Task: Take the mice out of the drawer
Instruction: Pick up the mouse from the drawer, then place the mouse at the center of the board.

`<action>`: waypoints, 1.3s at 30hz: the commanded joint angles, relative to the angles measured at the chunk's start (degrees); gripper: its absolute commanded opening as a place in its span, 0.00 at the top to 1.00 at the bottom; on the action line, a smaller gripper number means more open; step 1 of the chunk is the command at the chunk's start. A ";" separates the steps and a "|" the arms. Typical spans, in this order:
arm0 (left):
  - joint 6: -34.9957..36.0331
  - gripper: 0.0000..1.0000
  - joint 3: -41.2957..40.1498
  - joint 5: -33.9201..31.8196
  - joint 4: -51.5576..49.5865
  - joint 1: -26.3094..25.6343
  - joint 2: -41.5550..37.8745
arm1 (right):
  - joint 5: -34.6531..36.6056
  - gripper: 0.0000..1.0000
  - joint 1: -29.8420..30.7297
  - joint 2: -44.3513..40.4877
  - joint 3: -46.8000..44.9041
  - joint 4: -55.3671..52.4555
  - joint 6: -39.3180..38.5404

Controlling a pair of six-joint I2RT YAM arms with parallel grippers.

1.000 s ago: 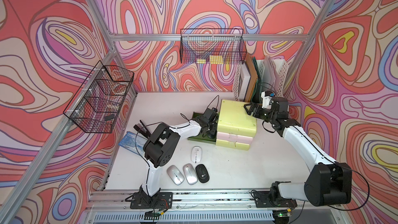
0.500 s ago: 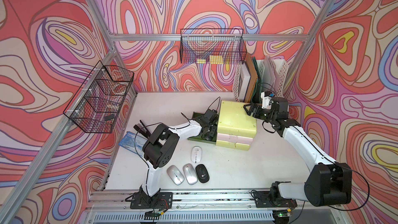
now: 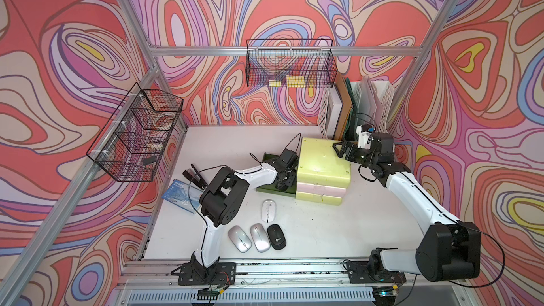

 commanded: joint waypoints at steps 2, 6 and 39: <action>-0.28 0.69 -3.79 0.90 -5.45 -1.78 -0.26 | 1.89 0.09 1.11 4.06 -4.38 -14.36 -2.13; 0.50 0.80 -3.25 0.01 -7.28 -1.71 -3.21 | 1.90 0.09 1.10 4.16 -4.39 -14.35 -2.10; -22.62 0.82 -42.03 2.41 -9.81 10.00 -57.51 | 0.43 0.09 1.25 3.79 -4.79 -13.31 -1.84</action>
